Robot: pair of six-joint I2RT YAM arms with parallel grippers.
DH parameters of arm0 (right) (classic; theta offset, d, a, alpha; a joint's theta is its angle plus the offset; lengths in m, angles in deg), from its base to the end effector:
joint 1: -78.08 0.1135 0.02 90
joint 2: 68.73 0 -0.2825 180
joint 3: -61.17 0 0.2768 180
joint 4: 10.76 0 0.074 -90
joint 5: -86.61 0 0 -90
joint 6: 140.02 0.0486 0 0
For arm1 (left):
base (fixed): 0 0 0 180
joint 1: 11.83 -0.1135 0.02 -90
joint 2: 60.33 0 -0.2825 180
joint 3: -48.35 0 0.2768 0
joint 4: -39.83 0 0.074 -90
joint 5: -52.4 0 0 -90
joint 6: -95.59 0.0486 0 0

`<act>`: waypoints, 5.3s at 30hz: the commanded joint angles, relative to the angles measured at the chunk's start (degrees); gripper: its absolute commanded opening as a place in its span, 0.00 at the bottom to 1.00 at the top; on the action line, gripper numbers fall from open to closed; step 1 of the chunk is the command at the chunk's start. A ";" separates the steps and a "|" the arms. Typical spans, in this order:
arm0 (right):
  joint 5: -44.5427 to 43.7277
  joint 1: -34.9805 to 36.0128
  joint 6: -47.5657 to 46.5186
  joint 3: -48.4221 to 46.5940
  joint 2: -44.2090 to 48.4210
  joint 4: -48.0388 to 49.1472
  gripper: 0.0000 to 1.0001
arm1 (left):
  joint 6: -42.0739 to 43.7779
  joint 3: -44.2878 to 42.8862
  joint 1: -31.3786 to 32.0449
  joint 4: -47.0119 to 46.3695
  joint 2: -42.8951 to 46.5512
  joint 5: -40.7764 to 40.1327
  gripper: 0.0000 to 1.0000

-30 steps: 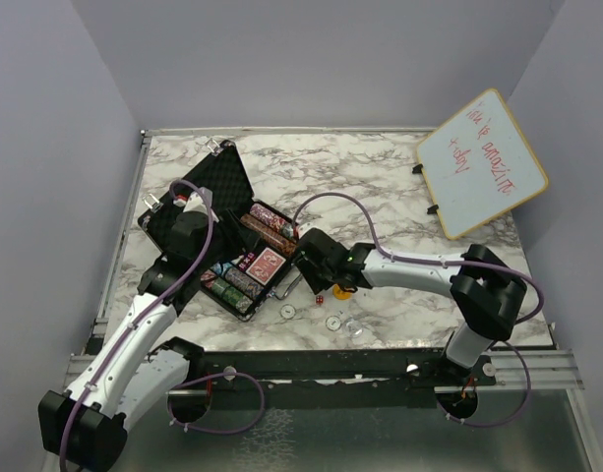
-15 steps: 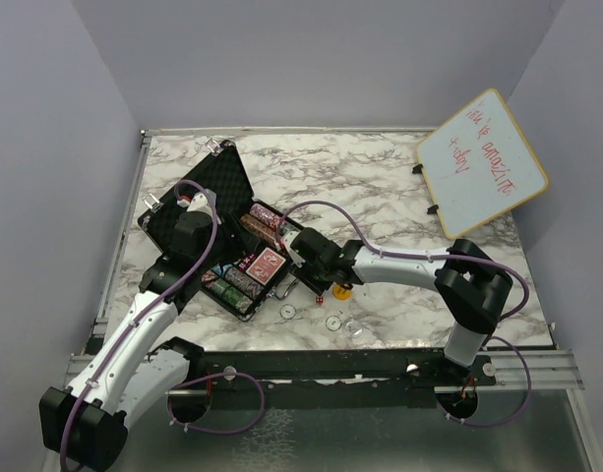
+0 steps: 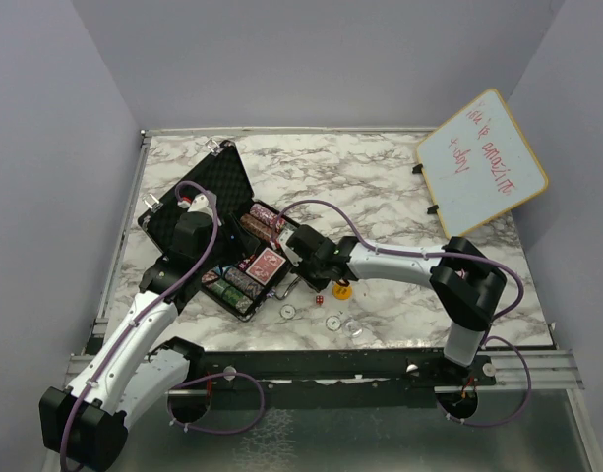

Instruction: Pack up texas hold em set

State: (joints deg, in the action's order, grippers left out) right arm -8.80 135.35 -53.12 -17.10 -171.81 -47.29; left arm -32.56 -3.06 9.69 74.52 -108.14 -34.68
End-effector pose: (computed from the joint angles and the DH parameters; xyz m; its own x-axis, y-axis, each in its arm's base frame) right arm 0.2168 0.3289 0.1651 -0.4298 -0.7682 -0.4744 -0.8375 0.5355 -0.1085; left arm 0.1958 -0.0799 0.2769 -0.6291 -0.4151 -0.6572 0.0233 0.8351 -0.5497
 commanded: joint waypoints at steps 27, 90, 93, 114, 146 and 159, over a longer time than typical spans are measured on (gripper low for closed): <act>1.34 -0.32 6.05 -41.10 -21.98 -5.94 0.21 | 2.71 -3.24 0.25 11.00 12.52 -19.42 0.66; 4.99 -0.53 8.02 -51.42 -29.25 -11.78 0.42 | 3.61 -2.33 0.19 11.93 13.73 -20.49 0.66; 4.76 -0.59 8.97 -51.29 -29.19 -11.78 0.42 | 3.61 -2.29 0.19 11.96 13.79 -20.50 0.66; 10.30 -2.20 14.70 -46.52 -27.34 -6.80 0.63 | 3.67 -2.15 0.19 12.10 13.87 -20.67 0.66; 17.71 -3.14 16.36 -49.03 -33.29 -7.72 0.69 | 4.05 -2.17 0.09 11.94 13.34 -20.15 0.66; 20.96 -3.14 16.91 -48.50 -33.21 -6.74 0.69 | 4.05 -1.98 0.10 11.94 13.75 -20.06 0.66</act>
State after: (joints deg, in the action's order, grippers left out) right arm 9.21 132.27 -36.90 -64.75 -203.77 -54.02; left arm -29.21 -4.33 9.74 85.54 -94.83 -53.76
